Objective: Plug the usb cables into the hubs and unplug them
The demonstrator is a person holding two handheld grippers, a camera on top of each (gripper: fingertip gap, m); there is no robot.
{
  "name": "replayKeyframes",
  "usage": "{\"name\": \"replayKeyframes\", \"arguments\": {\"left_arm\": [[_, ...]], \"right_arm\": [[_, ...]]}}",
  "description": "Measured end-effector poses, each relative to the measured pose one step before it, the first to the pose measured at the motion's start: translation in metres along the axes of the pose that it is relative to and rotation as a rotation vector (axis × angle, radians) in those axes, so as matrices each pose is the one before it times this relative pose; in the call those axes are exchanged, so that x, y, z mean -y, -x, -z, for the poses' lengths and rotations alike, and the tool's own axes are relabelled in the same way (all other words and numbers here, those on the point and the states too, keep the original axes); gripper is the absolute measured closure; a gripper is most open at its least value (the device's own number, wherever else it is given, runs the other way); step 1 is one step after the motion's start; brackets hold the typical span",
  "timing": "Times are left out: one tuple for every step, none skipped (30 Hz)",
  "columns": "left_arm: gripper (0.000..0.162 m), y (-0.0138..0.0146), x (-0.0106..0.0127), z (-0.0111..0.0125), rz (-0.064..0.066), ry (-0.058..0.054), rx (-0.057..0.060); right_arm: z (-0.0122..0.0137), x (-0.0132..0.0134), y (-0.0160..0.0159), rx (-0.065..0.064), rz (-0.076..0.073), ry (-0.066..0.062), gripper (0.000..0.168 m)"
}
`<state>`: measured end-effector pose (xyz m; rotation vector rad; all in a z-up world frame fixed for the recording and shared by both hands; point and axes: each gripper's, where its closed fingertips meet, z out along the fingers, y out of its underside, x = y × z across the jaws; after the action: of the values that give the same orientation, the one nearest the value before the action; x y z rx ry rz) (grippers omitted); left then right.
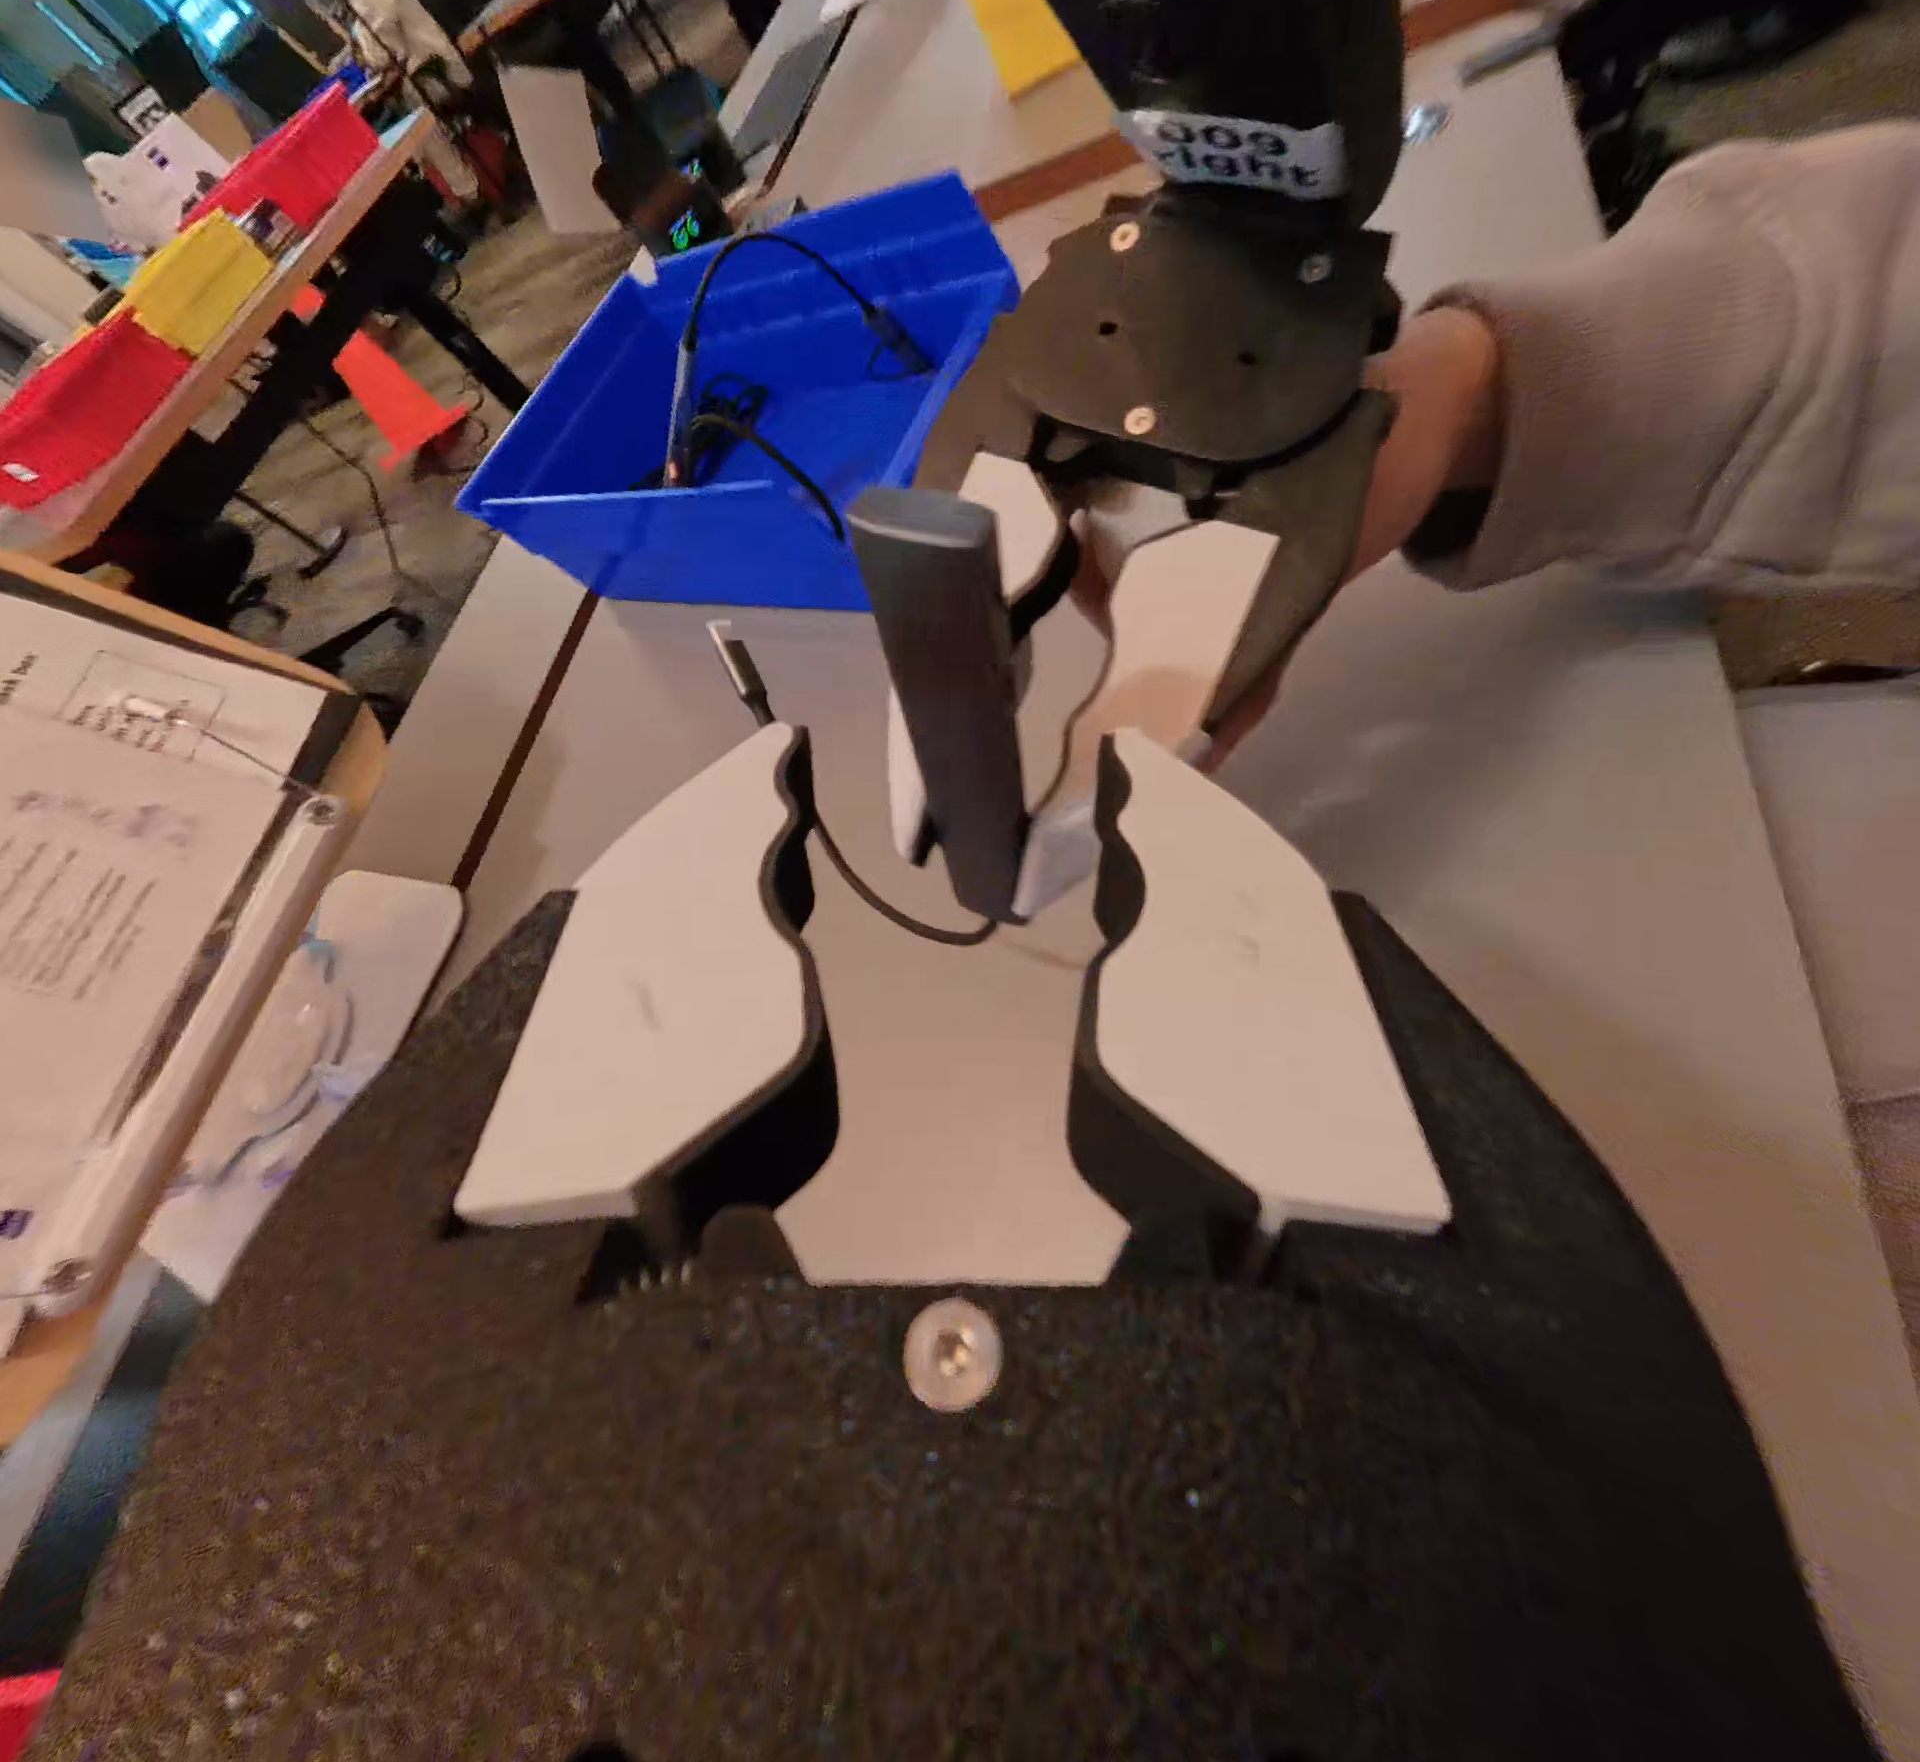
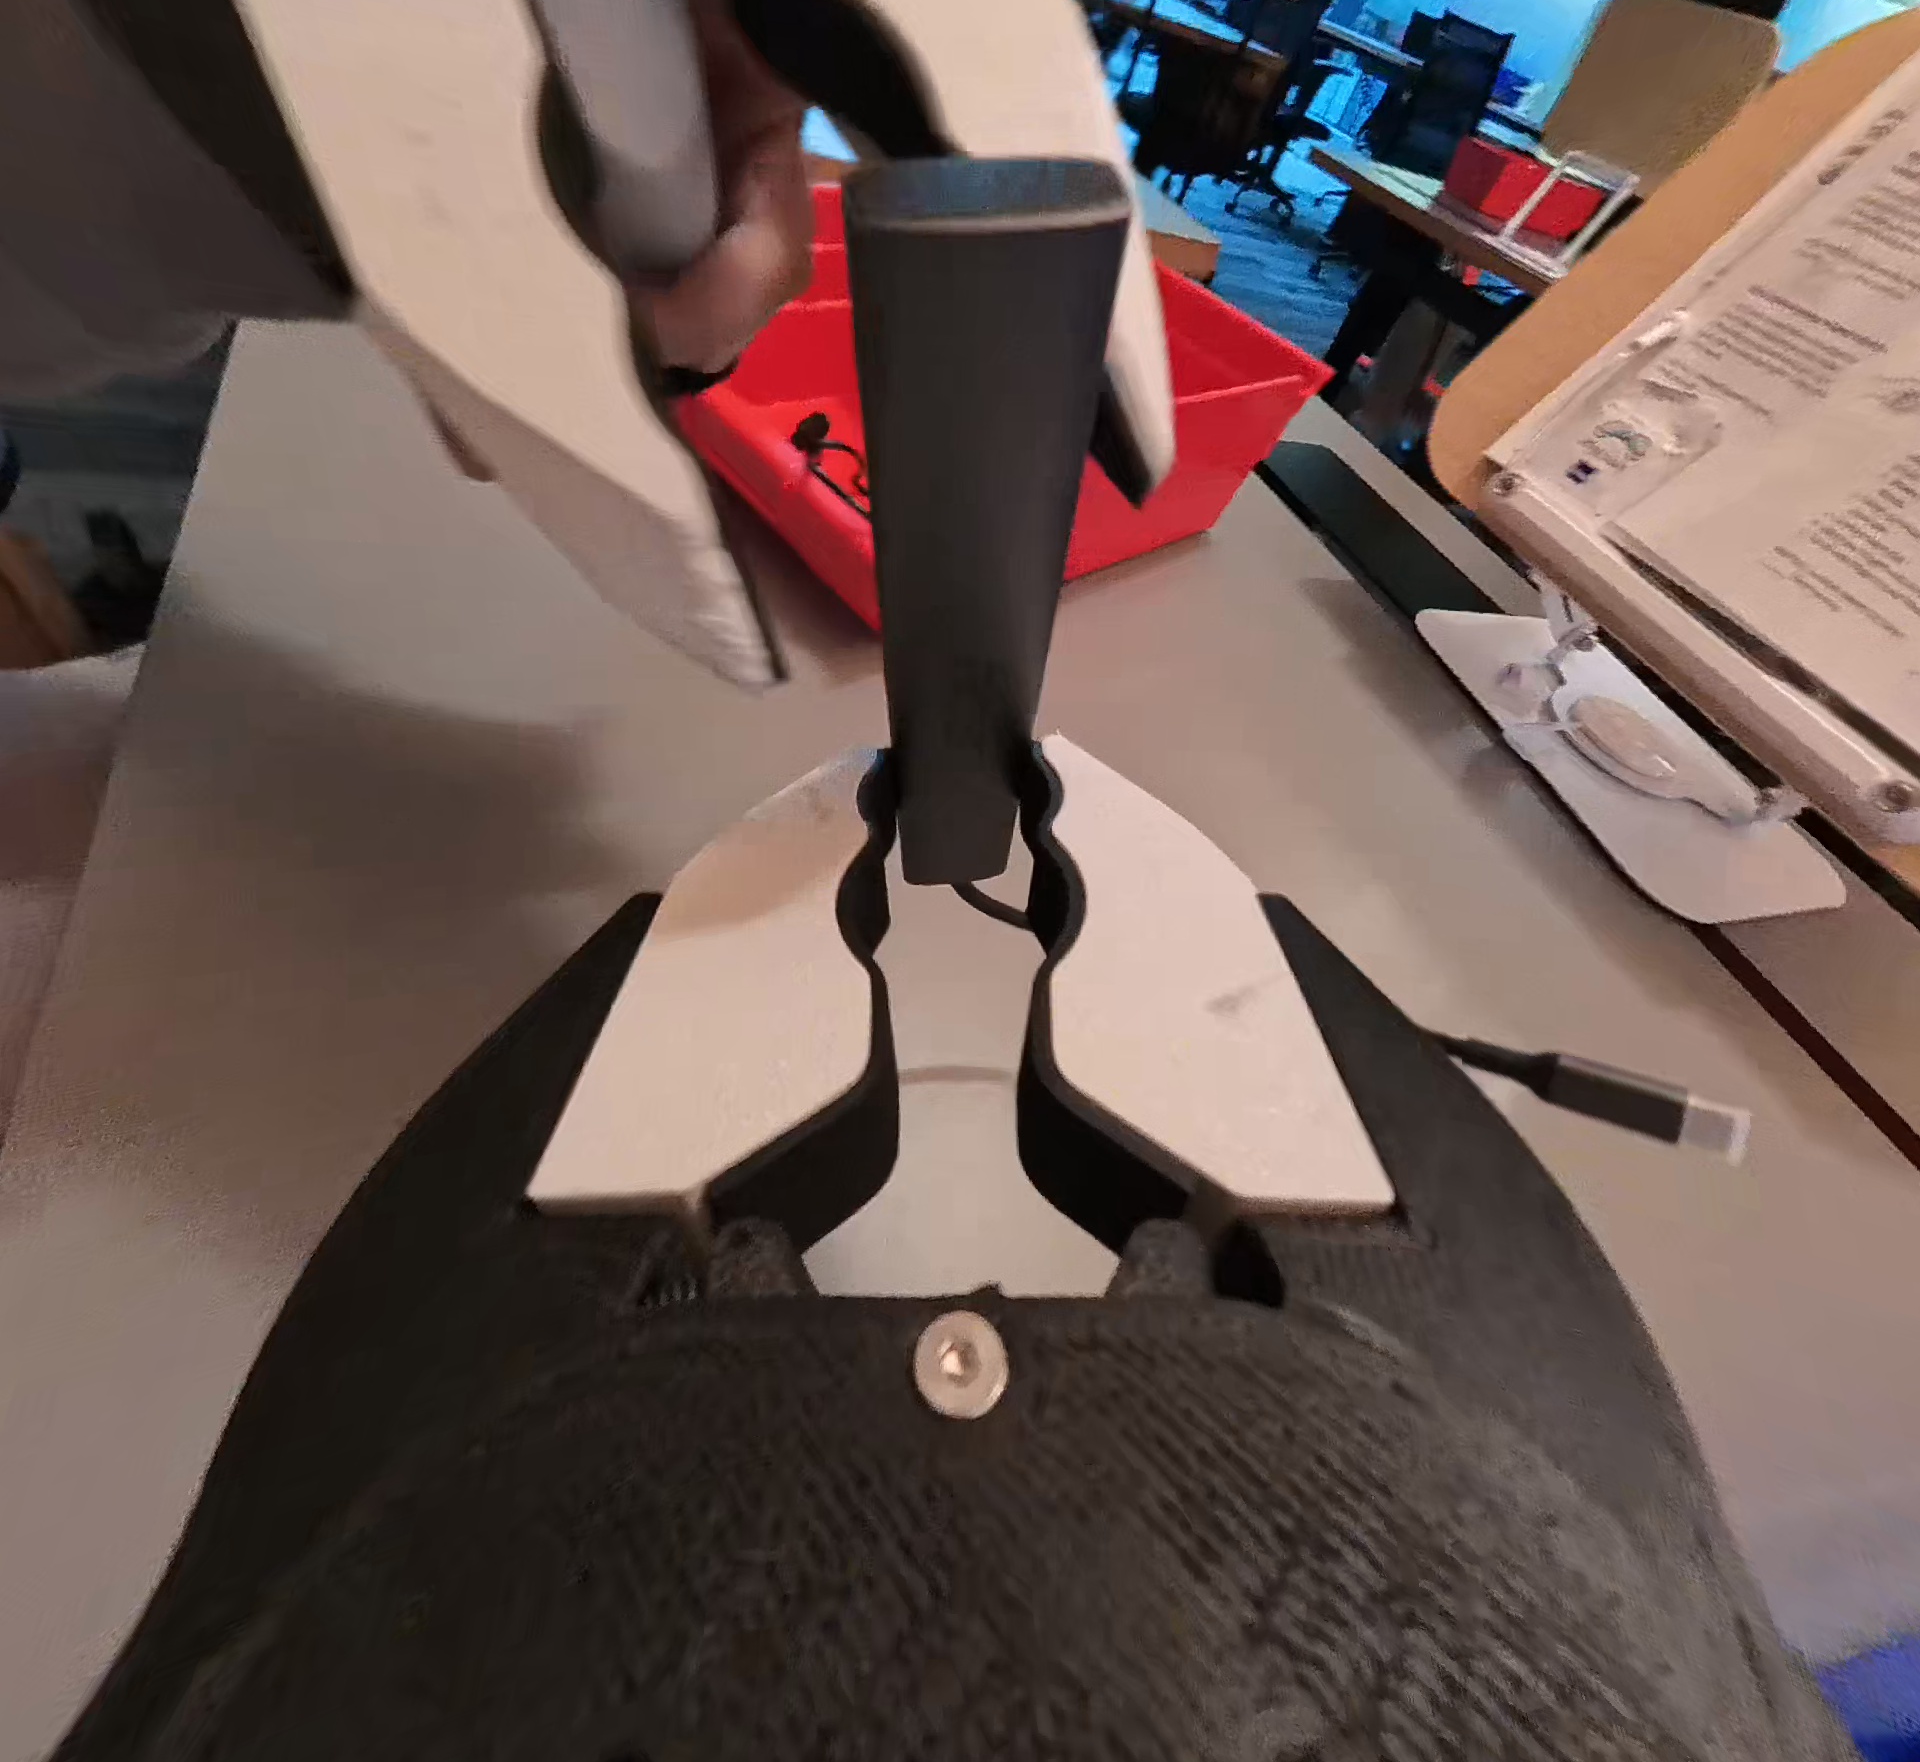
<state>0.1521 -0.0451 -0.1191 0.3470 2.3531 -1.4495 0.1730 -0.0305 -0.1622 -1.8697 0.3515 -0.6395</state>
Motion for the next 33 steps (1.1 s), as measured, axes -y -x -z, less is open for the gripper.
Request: {"name": "replayKeyframes", "arguments": {"left_arm": [[0.118,-0.00009,-0.00121,-0.00206,-0.0078,0.0154,-0.0065],[0.122,-0.00158,0.00003,-0.00171,0.0098,-0.0016,-0.0166],[0.125,-0.00135,0.00054,-0.00146,0.0187,-0.0108,-0.0141],[0.130,-0.00343,-0.00093,-0.00116,0.0118,-0.0082,-0.0264],[0.139,-0.00398,-0.00235,-0.00096,0.0030,-0.0031,-0.0292],[0.139,0.00041,-0.00222,-0.00050,0.0058,-0.0052,0.0009],[0.139,0.00074,-0.00132,0.00019,0.0195,-0.0102,0.0003],[0.139,0.00175,0.00099,0.00127,0.0300,-0.0257,0.0014],[0.140,0.00442,0.00298,0.00263,0.0372,-0.0435,0.0134],[0.139,0.00652,0.00499,0.00410,0.0527,-0.0601,0.0197],[0.139,0.00794,0.00780,0.00537,0.0712,-0.0796,0.0197],[0.139,0.00840,0.00986,0.00609,0.0810,-0.0932,0.0163],[0.139,0.00738,0.01073,0.00640,0.0806,-0.0986,0.0082],[0.140,0.00563,0.01081,0.00599,0.0720,-0.1003,-0.0013],[0.140,0.00354,0.00969,0.00538,0.0626,-0.0975,-0.0106],[0.140,0.00155,0.00841,0.00475,0.0486,-0.0952,-0.0186],[0.139,-0.00039,0.00570,0.00432,0.0304,-0.0834,-0.0260],[0.139,-0.00111,0.00195,0.00376,0.0228,-0.0620,-0.0271],[0.139,-0.00150,-0.00004,0.00312,0.0234,-0.0510,-0.0261],[0.139,-0.00140,-0.00051,0.00292,0.0203,-0.0520,-0.0220],[0.140,-0.00073,-0.00067,0.00282,0.0197,-0.0500,-0.0169],[0.140,-0.00004,-0.00097,0.00276,0.0229,-0.0429,-0.0142],[0.140,0.00132,-0.00139,0.00268,0.0266,-0.0357,-0.0082],[0.140,0.00239,-0.00129,0.00253,0.0258,-0.0339,-0.0027],[0.139,0.00250,-0.00087,0.00220,0.0254,-0.0336,-0.0025],[0.139,0.00238,-0.00071,0.00190,0.0259,-0.0307,-0.0023],[0.140,0.00311,-0.00076,0.00161,0.0268,-0.0257,0.0034],[0.139,0.00360,-0.00215,0.00122,0.0198,-0.0127,0.0094],[0.140,0.00352,-0.00459,0.00100,0.0079,0.0089,0.0104],[0.140,0.00305,-0.00666,0.00036,-0.0025,0.0267,0.0112],[0.139,0.00137,-0.00534,-0.00029,-0.0051,0.0188,0.0071],[0.139,-0.00149,-0.00129,-0.00070,0.0009,-0.0045,-0.0087],[0.140,-0.00250,0.00138,-0.00090,0.0070,-0.0176,-0.0170]], "right_arm": [[-0.00162,-0.00093,0.00242,0.0045,0.0162,0.0101,0.145],[-0.00138,-0.00162,0.00140,-0.0016,0.0197,0.0137,0.145],[-0.00148,-0.00222,0.00345,0.0153,0.0176,0.0185,0.145],[-0.00134,-0.00139,0.00124,0.0015,0.0093,0.0141,0.145],[-0.00113,-0.00174,-0.00008,-0.0077,0.0140,0.0126,0.145],[-0.00123,-0.00217,0.00010,-0.0043,0.0107,0.0124,0.145],[-0.00097,-0.00052,0.00023,0.0040,-0.0059,-0.0028,0.145],[-0.00037,0.00234,0.00034,0.0056,-0.0193,-0.0286,0.145],[0.00036,0.00386,-0.00218,-0.0091,-0.0335,-0.0441,0.145],[0.00137,0.00508,-0.00381,-0.0161,-0.0377,-0.0549,0.144],[0.00159,0.00554,-0.00184,-0.0017,-0.0345,-0.0559,0.137],[0.00157,0.00539,-0.00125,0.0018,-0.0308,-0.0509,0.128],[0.00142,0.00535,-0.00243,-0.0065,-0.0311,-0.0476,0.122],[0.00146,0.00582,-0.00296,-0.0113,-0.0319,-0.0511,0.120],[0.00155,0.00669,-0.00106,0.0022,-0.0348,-0.0554,0.119],[0.00145,0.00717,-0.00034,0.0068,-0.0391,-0.0558,0.120],[0.00163,0.00792,-0.00131,0.0003,-0.0416,-0.0573,0.121],[0.00204,0.00922,-0.00030,0.0040,-0.0344,-0.0604,0.122],[0.00189,0.00866,0.00114,0.0108,-0.0258,-0.0544,0.123],[0.00166,0.00624,0.00045,0.0055,-0.0189,-0.0343,0.123],[0.00116,0.00295,0.00137,0.0131,-0.0046,-0.0108,0.123],[0.00095,0.00059,0.00161,0.0144,0.0045,0.0042,0.123],[0.00075,-0.00083,0.00019,0.0046,0.0054,0.0125,0.124],[0.00040,-0.00125,0.00044,0.0053,0.0031,0.0160,0.123],[0.00032,0.00020,0.00079,0.0047,0.0056,0.0081,0.120],[0.00036,0.00120,0.00006,-0.0014,0.0054,0.0022,0.119],[0.00018,0.00043,-0.00153,-0.0109,0.0052,0.0071,0.119],[0.00056,0.00151,-0.00183,-0.0177,0.0248,0.0067,0.119],[0.00167,0.00734,0.00034,-0.0214,0.0594,-0.0205,0.124],[0.00183,0.01065,0.00061,-0.0291,0.0629,-0.0328,0.131],[0.00057,0.00789,-0.00188,-0.0340,0.0370,-0.0112,0.133],[-0.00055,0.00177,0.00014,-0.0045,0.0075,0.0168,0.132],[-0.00168,-0.00660,0.00075,0.0143,-0.0202,0.0498,0.130]]}}
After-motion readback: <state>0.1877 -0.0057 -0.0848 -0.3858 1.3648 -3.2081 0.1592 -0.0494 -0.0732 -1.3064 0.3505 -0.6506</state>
